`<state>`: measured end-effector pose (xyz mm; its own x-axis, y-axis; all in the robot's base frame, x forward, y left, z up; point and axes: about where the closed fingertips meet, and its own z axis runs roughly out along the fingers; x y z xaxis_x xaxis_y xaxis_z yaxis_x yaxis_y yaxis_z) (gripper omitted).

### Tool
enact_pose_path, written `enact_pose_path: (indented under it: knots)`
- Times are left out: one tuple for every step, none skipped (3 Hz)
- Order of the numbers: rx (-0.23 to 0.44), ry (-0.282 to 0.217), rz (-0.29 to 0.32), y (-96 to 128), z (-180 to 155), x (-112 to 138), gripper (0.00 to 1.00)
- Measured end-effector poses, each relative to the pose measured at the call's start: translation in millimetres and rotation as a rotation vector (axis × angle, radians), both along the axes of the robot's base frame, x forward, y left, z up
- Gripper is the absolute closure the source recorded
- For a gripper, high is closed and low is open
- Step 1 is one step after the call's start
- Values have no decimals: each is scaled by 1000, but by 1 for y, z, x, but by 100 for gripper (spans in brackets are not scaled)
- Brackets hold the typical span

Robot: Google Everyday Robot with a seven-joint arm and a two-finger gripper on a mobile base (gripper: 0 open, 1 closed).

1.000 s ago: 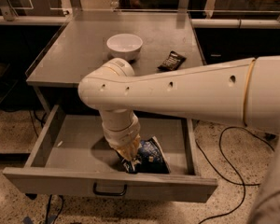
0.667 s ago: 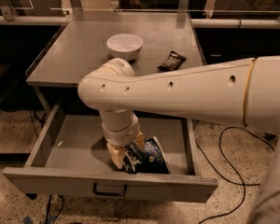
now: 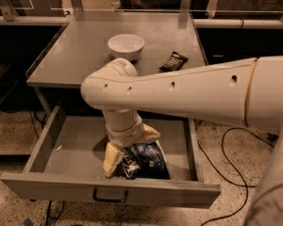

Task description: Place blue chip bag into top drawer

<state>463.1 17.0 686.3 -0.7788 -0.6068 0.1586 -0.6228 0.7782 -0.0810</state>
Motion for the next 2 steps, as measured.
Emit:
enact_pose_path:
  knots:
    - [0,0,0,0,0,0,0]
    - [-6,-26,-32,-7,7,-1,0]
